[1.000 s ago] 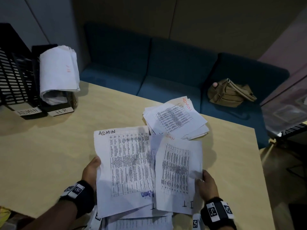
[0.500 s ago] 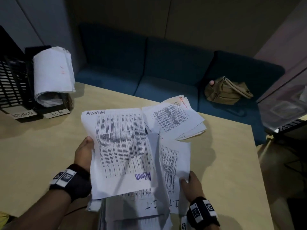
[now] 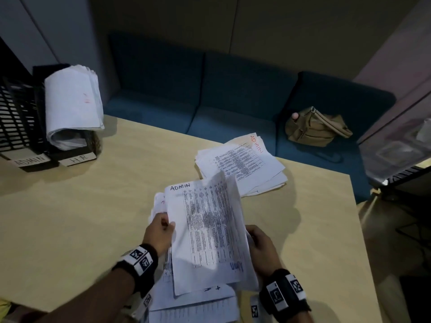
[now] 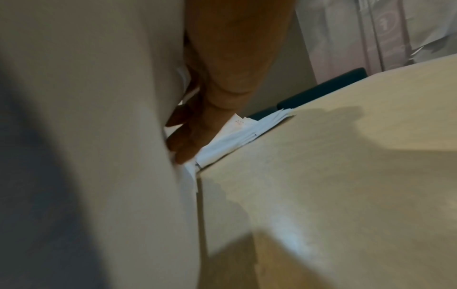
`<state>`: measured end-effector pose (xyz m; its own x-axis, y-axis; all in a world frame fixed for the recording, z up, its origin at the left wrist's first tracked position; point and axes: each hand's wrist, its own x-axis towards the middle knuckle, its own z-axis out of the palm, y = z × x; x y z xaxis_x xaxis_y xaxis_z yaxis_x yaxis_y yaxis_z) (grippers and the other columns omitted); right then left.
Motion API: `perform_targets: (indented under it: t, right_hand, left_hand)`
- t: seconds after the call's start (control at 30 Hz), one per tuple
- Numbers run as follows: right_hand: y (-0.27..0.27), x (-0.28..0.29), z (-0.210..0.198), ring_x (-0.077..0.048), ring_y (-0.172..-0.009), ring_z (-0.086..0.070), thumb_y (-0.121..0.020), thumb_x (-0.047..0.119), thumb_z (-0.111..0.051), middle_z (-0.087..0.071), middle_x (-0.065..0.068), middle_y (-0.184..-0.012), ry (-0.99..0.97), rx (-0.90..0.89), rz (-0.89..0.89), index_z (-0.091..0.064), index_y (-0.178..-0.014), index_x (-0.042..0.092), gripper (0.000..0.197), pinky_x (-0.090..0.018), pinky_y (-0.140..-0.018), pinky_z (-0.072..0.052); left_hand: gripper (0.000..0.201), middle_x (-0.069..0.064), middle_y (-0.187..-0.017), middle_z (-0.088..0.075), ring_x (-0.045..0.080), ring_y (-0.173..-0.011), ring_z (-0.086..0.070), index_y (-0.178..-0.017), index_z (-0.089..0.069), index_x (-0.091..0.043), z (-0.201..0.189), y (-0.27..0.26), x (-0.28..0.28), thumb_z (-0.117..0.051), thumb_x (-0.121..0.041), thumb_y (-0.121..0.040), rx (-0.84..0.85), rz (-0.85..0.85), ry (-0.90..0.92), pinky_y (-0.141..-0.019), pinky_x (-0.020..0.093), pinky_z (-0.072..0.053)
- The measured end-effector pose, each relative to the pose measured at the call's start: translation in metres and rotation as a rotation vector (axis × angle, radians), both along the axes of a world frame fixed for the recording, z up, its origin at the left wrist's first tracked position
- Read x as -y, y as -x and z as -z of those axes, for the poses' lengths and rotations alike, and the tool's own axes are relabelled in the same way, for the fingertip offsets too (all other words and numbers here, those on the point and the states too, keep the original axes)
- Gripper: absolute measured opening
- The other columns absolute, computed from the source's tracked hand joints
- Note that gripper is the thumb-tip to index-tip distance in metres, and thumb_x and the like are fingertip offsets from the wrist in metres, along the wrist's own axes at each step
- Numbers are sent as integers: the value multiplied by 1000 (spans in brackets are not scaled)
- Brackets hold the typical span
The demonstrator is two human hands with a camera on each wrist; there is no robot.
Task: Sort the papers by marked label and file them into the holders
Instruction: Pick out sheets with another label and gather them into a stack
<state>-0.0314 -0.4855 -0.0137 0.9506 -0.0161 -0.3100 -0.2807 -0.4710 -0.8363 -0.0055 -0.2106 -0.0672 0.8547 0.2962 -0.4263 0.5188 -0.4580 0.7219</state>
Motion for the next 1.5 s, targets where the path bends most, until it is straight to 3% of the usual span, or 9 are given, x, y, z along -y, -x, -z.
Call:
perform_targets:
  t: [0.13, 0.3, 0.47, 0.73, 0.83, 0.93, 1.1, 1.3, 1.5]
  right_hand:
    - [-4, 4, -16, -2, -80, -67, -89, 0, -54, -72, 12, -86, -36, 66, -11, -64, -88, 23, 26, -14, -69, -50]
    - [-6, 2, -18, -9, -96, -59, -96, 28, -50, -61, 10, -110, 10, -27, 11, -46, -119, 33, 24, -23, -81, -42]
    - [0, -21, -29, -15, -112, -52, -79, 55, -60, -48, 10, -122, 32, -112, 6, -21, -145, 26, 82, -32, -92, -43]
    - [-6, -8, -29, -23, -97, -62, -88, 9, -58, -67, -2, -108, 258, 67, 141, -58, -121, 13, 32, -24, -75, -42]
    - [-16, 19, -56, -15, -88, -59, -87, 5, -61, -64, 6, -101, 139, 267, 144, -56, -118, 17, 33, -18, -69, -44]
    - [-21, 44, -71, -25, -83, -61, -88, -2, -60, -65, -10, -91, -128, 359, 212, -57, -111, 26, 37, -36, -73, -50]
    - [-26, 36, -20, -28, -97, -62, -85, -4, -57, -65, -5, -100, 6, 126, 122, -50, -105, 36, 45, -46, -86, -49]
    - [-17, -25, 13, -27, -105, -57, -89, 29, -62, -56, -13, -126, -11, -254, 254, -36, -138, 14, 57, -31, -85, -44]
    - [-27, -36, 15, -26, -96, -57, -93, 8, -55, -60, -11, -120, 92, -220, 281, -46, -129, 11, 37, -31, -79, -47]
  left_hand:
    - [8, 3, -76, -57, 25, -73, -55, -87, -49, -13, -8, 2, -3, -55, -14, -92, 26, 36, -75, -60, 24, -39]
    - [6, -4, -109, -50, 28, -111, -44, -92, -59, -29, -11, 5, -19, -58, -31, -86, -49, 40, -404, -89, 40, -40]
    - [3, -2, -129, -38, 25, -118, -34, -84, -64, -27, -7, 10, -17, -63, -30, -83, -55, -25, -295, -94, 36, -38]
    - [59, 4, -114, -52, 28, -95, -57, -121, -29, -20, -20, 6, -11, -72, -14, -81, 29, -271, 124, -82, 31, -43]
    - [40, 0, -103, -64, 24, -88, -62, -120, -51, -15, -20, 7, -16, -68, -22, -85, -123, -172, 120, -82, 33, -49]
    - [28, 0, -91, -66, 19, -82, -63, -118, -59, -12, -20, 6, -20, -60, -22, -91, -142, -115, 160, -74, 32, -48]
    - [36, 0, -94, -63, 16, -83, -57, -130, -51, -9, -33, 9, -12, -52, -16, -95, -126, -180, 309, -68, 29, -43]
    - [47, 11, -135, -53, 27, -112, -52, -139, -42, -11, -41, 14, -2, -53, -26, -95, -106, -251, 472, -101, 45, -38]
    - [19, -33, -78, -68, 7, -86, -64, -95, -60, -39, -44, 11, -2, -71, -43, -79, -73, -158, 443, -72, 26, -49]
